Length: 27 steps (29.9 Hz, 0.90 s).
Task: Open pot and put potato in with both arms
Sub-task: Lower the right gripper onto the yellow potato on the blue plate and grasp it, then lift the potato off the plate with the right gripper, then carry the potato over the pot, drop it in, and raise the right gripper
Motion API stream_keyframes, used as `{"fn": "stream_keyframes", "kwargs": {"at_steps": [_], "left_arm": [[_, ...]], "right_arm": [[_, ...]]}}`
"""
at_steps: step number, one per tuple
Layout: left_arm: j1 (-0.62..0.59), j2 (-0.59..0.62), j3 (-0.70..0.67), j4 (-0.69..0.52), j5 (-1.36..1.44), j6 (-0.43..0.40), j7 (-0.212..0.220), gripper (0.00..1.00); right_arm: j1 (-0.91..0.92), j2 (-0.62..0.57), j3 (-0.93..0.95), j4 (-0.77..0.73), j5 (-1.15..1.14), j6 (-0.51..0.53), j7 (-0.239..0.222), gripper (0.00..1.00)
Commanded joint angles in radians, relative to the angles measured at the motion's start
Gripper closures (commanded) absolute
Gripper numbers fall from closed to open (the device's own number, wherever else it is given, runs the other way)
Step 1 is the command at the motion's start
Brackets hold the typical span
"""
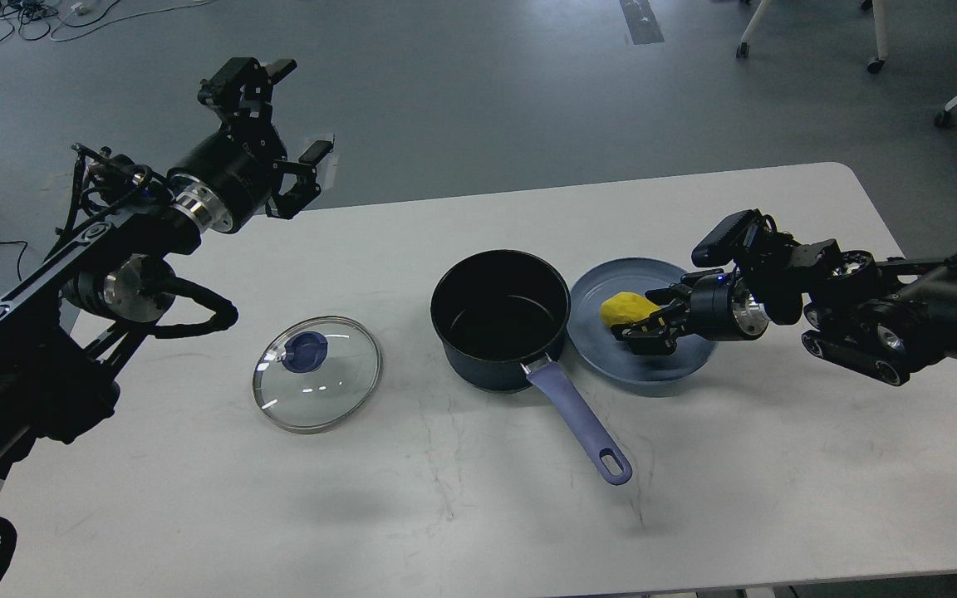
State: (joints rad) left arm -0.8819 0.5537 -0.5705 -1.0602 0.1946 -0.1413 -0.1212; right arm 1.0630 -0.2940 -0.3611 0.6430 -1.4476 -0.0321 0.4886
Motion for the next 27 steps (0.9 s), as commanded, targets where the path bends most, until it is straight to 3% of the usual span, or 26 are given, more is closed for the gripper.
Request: {"fn": "stream_keyframes", "kwargs": {"at_steps": [1,3,5,19,22,27], "left_arm": [[0.0,0.003,0.001,0.0,0.0,0.0,-0.002,0.0],[0.001,0.003,0.001,0.0,0.003,0.0,-0.003,0.0],[0.003,0.003,0.001,0.0,0.0,0.0,-0.003,0.0],[0.0,0.006,0.0,0.0,0.0,0.0,-0.003,0.0],[0.0,0.008,0.0,0.0,-0.001,-0.001,-0.003,0.0],[0.0,0.006,-0.002,0.0,-0.004,-0.021,0.005,0.0]], "right_arm": [[0.002,0.007,-0.03,-0.008,0.001,-0.009,0.0,0.71],[0.002,0.01,-0.048,-0.008,0.001,-0.015,0.0,0.82],[0.002,0.009,-0.05,-0.008,0.001,-0.019,0.0,0.87],[0.226,-0.042,-0.048,0.043,0.001,-0.081,0.0,0.88],[0.293,0.01,-0.045,0.037,0.003,-0.081,0.0,0.87],[0.298,0.195,-0.055,-0.015,0.009,-0.08,0.0,0.87]]}}
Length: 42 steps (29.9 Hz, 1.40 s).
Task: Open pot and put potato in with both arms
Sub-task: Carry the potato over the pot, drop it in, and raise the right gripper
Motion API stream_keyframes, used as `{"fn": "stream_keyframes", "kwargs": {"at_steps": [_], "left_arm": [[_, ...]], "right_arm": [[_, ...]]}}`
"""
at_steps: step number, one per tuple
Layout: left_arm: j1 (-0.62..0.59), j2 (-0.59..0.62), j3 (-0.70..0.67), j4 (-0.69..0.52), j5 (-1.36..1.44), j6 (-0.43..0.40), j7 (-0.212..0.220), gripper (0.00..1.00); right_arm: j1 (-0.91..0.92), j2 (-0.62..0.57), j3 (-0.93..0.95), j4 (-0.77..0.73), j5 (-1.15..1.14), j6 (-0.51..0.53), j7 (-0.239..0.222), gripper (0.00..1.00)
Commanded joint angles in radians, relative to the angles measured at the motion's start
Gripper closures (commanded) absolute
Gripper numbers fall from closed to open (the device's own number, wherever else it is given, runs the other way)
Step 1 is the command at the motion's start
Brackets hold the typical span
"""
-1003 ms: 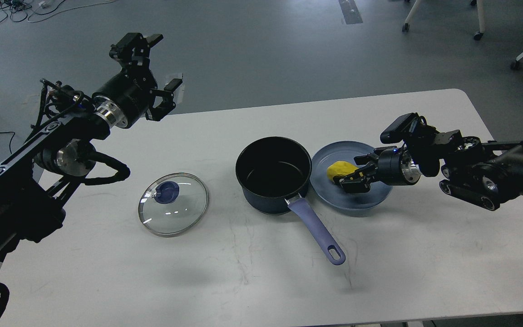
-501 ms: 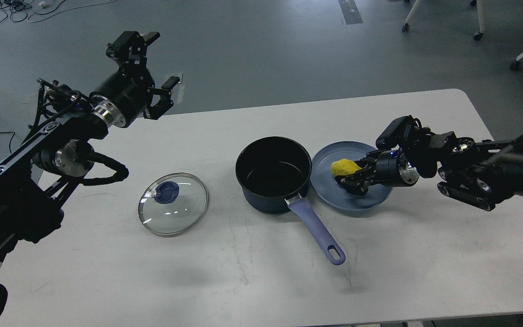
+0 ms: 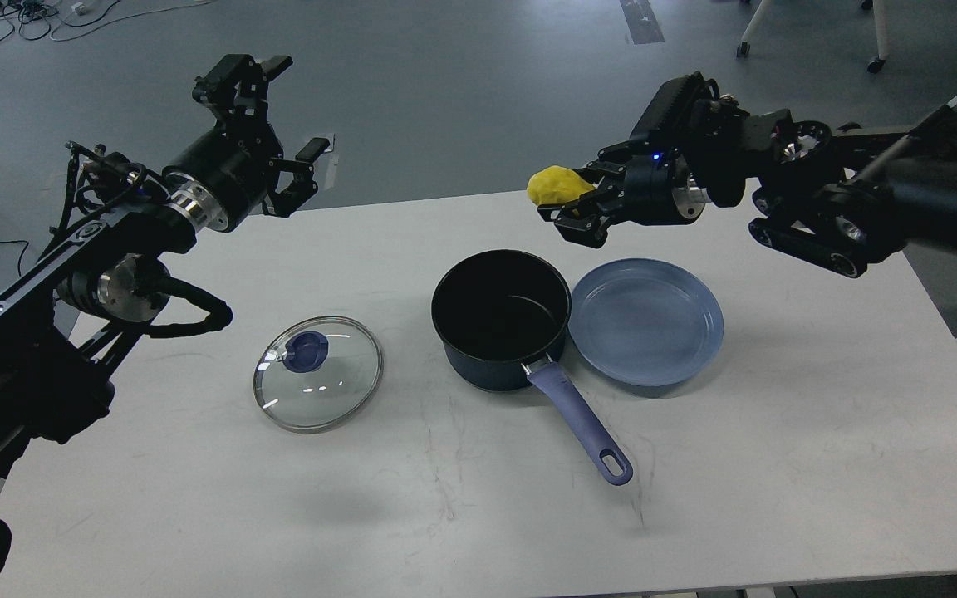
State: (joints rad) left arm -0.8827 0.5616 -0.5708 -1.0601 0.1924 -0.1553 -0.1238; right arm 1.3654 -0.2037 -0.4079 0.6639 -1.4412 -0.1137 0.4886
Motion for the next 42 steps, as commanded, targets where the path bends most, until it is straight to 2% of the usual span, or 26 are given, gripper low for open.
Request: {"fn": "stream_keyframes", "kwargs": {"at_steps": [1,4,6,7,8,10,19,21,22,24,25,26,28,29,34,39,41,42], "left_arm": [[-0.001,-0.002,-0.004,0.0,-0.007,-0.006,0.009,0.0],[0.001,-0.002,-0.027,0.0,-0.008,-0.006,0.013,0.0],[0.001,0.0,-0.031,0.0,-0.01,-0.006,0.015,0.0],[0.001,0.001,-0.031,0.0,-0.01,-0.006,0.015,0.0],[0.001,0.001,-0.031,0.0,-0.01,-0.006,0.015,0.0],[0.001,0.006,-0.031,0.0,-0.01,-0.007,0.015,0.0],[0.001,0.012,-0.032,-0.001,-0.01,-0.009,0.015,0.0],[0.002,0.008,-0.032,0.0,-0.014,-0.007,0.013,0.0],[0.002,0.0,-0.034,0.009,-0.018,-0.001,0.015,0.0],[0.005,-0.012,-0.038,0.015,-0.021,0.005,0.013,0.0],[0.014,-0.026,-0.052,0.018,-0.03,0.017,0.015,0.0],[0.024,-0.032,-0.06,0.023,-0.037,0.02,0.016,0.0],[0.051,-0.057,-0.099,0.041,-0.054,0.022,0.016,0.0],[0.056,-0.064,-0.109,0.045,-0.056,0.02,0.015,0.0],[0.122,-0.095,-0.127,0.049,-0.056,0.01,0.013,0.0],[0.171,-0.103,-0.147,0.046,-0.056,0.005,0.015,0.0],[0.179,-0.101,-0.153,0.043,-0.056,-0.004,0.015,0.0],[0.183,-0.1,-0.153,0.038,-0.056,-0.009,0.015,0.0]], "right_arm": [[-0.008,0.13,-0.012,-0.047,0.002,0.003,0.0,0.86],[-0.031,0.184,-0.054,-0.072,0.009,0.003,0.0,0.81],[-0.051,0.204,-0.068,-0.072,0.016,0.002,0.0,0.61],[-0.063,0.204,-0.063,-0.073,0.019,0.002,0.0,0.38],[-0.077,0.204,-0.065,-0.069,0.031,0.002,0.0,0.2],[-0.091,0.204,-0.065,-0.066,0.067,0.005,0.0,0.0],[-0.074,0.204,-0.03,-0.069,0.254,-0.003,0.0,0.0],[-0.072,0.195,0.09,-0.07,0.382,0.008,0.0,0.0],[-0.074,0.178,0.204,-0.058,0.529,0.023,0.0,0.0],[-0.084,0.162,0.32,-0.049,0.698,0.052,0.0,0.0],[-0.092,0.144,0.412,-0.032,0.876,0.099,-0.033,0.0],[-0.098,0.136,0.458,-0.027,0.963,0.123,-0.051,0.0],[-0.144,0.113,0.605,-0.027,1.262,0.19,-0.135,0.0],[-0.157,0.112,0.632,-0.027,1.316,0.203,-0.154,0.0],[-0.261,0.099,0.759,-0.032,1.432,0.302,-0.234,0.0],[-0.316,0.081,0.808,-0.02,1.452,0.358,-0.252,0.0],[-0.322,0.058,0.816,-0.004,1.53,0.376,-0.294,0.0],[-0.325,0.052,0.814,0.003,1.561,0.384,-0.329,0.0]]}}
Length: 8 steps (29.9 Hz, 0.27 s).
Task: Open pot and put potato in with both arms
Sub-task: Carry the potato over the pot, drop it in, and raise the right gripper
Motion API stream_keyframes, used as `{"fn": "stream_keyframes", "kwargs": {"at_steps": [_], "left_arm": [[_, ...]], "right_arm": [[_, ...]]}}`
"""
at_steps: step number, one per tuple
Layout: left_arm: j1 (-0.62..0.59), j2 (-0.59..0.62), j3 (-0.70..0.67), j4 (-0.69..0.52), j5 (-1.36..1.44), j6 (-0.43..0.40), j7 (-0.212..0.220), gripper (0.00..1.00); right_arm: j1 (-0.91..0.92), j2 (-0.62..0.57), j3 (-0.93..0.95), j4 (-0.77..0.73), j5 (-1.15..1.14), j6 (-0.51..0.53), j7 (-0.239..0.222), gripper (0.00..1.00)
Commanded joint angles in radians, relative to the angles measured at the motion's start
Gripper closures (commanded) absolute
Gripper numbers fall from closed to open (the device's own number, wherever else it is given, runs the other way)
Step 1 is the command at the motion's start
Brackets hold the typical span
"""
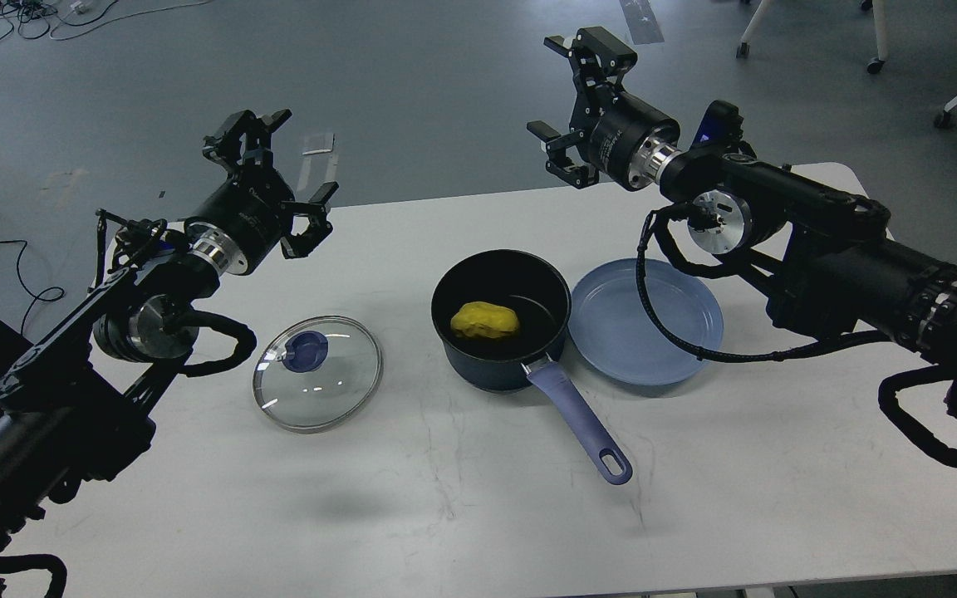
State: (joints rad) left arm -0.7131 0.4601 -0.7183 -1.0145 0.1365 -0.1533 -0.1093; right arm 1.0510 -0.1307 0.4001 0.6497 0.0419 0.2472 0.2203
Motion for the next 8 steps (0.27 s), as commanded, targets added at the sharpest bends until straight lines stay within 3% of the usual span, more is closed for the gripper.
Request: {"fn": "stream_keyframes", "kwargs": {"at_steps": [1,8], "left_arm": [[0.017,0.003,-0.007,-0.009,0.0,-0.011,0.0,0.0],[0.018,0.003,-0.017,-0.012,0.0,-0.02,-0.006,0.0]], "right_arm": [[-0.012,-0.021,0.006,0.019,0.082,0.023,-0.068,0.0],[0.02,-0.026,-0.02,0.016,0.073,0.007,-0.071,0.0]]}}
